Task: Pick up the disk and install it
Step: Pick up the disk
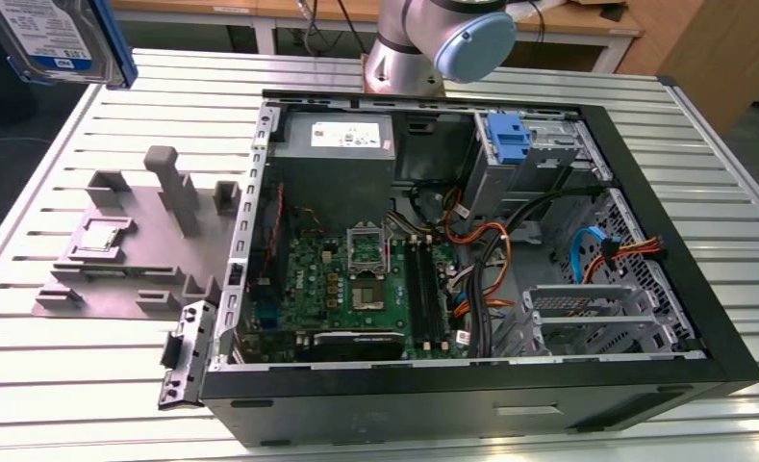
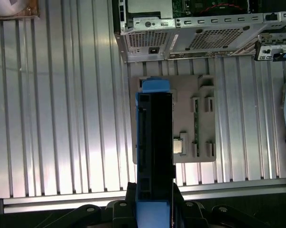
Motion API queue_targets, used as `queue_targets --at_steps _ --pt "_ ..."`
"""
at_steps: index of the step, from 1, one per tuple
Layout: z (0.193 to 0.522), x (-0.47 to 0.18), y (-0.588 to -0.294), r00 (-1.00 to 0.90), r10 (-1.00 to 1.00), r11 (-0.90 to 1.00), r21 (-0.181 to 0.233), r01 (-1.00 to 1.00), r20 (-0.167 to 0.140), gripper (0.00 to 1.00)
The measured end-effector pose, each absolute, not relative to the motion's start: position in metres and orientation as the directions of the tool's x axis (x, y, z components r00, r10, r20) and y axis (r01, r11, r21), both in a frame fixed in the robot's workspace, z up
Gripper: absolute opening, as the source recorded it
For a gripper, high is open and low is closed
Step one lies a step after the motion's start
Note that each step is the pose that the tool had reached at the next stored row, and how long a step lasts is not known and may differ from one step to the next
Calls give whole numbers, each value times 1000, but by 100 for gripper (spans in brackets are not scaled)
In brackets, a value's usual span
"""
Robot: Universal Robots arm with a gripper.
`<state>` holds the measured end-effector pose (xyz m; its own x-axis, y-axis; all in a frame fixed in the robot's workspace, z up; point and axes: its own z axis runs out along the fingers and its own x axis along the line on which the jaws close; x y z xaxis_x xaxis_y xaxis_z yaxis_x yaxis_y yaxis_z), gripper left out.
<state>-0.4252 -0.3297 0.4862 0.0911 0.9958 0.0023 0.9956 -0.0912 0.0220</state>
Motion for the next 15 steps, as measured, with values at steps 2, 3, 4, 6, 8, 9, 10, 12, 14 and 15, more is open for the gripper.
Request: queue_targets --at_steps 2,3,4,6,8,9,10,12,14,15 --pt "486 -424 -330 91 996 -91 22 996 2 37" --pt "486 -424 -330 91 996 -91 22 996 2 37" --pt "486 -423 -330 91 996 -91 22 996 2 37" --pt "486 -422 -330 91 996 -91 22 996 2 37" --pt "486 -421 -330 91 996 -91 22 996 2 37" --pt "486 -421 -330 91 996 -91 22 996 2 37" --pt "486 -420 -330 91 996 -91 22 996 2 37" --pt "486 -419 -330 91 996 -91 22 996 2 37" --pt "486 -418 -330 91 996 -91 22 996 2 37" --pt "486 -418 -330 91 996 -91 22 996 2 37"
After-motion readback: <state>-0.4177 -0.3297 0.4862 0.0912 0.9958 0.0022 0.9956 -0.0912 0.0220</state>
